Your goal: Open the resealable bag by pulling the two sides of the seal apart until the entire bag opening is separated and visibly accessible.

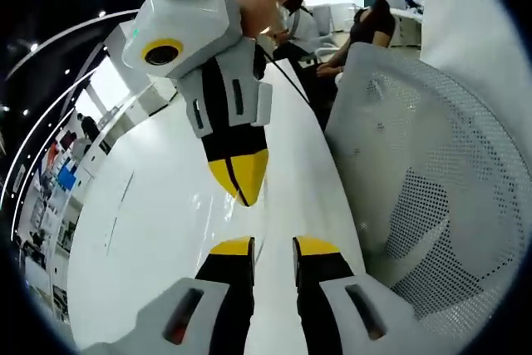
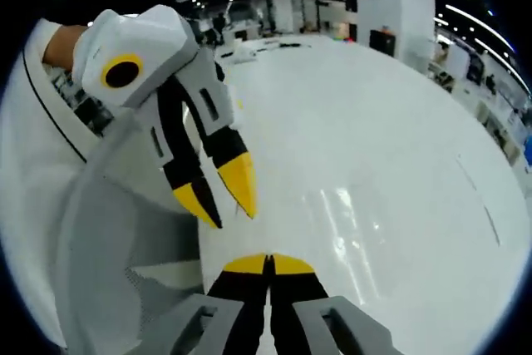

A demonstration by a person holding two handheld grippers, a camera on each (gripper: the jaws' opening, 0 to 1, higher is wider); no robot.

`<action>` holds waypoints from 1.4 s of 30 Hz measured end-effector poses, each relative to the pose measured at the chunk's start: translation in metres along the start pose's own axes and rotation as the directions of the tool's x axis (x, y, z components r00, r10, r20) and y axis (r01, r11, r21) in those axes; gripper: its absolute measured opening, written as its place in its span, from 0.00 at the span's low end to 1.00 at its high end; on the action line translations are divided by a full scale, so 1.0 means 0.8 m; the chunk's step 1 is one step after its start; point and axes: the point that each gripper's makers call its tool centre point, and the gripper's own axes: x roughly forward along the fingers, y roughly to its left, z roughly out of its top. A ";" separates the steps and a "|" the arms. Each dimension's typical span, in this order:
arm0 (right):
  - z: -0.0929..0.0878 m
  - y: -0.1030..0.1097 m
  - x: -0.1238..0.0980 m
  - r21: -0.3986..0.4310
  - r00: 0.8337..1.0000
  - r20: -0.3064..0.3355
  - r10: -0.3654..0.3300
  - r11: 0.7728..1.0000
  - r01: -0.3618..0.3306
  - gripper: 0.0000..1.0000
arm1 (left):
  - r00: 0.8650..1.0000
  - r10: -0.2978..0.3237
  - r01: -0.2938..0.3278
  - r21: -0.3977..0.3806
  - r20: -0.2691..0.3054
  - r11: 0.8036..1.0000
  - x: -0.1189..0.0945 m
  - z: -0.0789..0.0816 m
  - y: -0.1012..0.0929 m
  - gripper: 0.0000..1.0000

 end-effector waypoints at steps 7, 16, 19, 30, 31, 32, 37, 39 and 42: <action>0.009 -0.005 -0.007 -0.002 1.000 0.021 -0.014 1.000 0.014 0.00 | 1.000 0.000 0.001 0.026 -0.027 1.000 0.007 0.001 0.001 0.10; 0.023 -0.007 -0.021 -0.005 0.997 0.063 -0.040 0.999 0.041 0.00 | 0.998 0.020 -0.018 0.036 -0.068 0.999 0.011 -0.004 0.008 0.02; 0.027 -0.009 -0.024 -0.009 0.996 0.070 -0.052 0.999 0.053 0.00 | 0.997 0.020 -0.016 0.052 -0.069 0.999 0.011 -0.002 0.008 0.02; 0.049 -0.032 -0.041 -0.031 0.978 0.117 -0.172 0.984 0.177 0.00 | 0.996 0.016 -0.006 0.115 -0.088 0.993 0.011 0.005 0.006 0.00; 0.051 -0.033 -0.042 -0.034 0.977 0.120 -0.179 0.982 0.184 0.00 | 0.996 0.016 -0.006 0.117 -0.088 0.993 0.011 0.006 0.006 0.00; 0.052 -0.034 -0.043 -0.037 0.975 0.122 -0.186 0.981 0.192 0.00 | 0.996 0.016 -0.005 0.119 -0.088 0.993 0.011 0.006 0.006 0.00; 0.063 -0.039 -0.051 -0.085 0.959 0.147 -0.242 0.963 0.256 0.00 | 0.996 0.010 0.001 0.131 -0.084 0.991 0.012 0.014 0.003 0.00; 0.068 -0.043 -0.054 -0.110 0.950 0.162 -0.269 0.951 0.288 0.00 | 0.997 0.010 0.000 0.127 -0.083 0.992 0.011 0.015 0.004 0.00; 0.073 -0.047 -0.058 -0.139 0.937 0.182 -0.299 0.935 0.326 0.00 | 0.997 0.011 -0.001 0.120 -0.082 0.993 0.011 0.017 0.005 0.00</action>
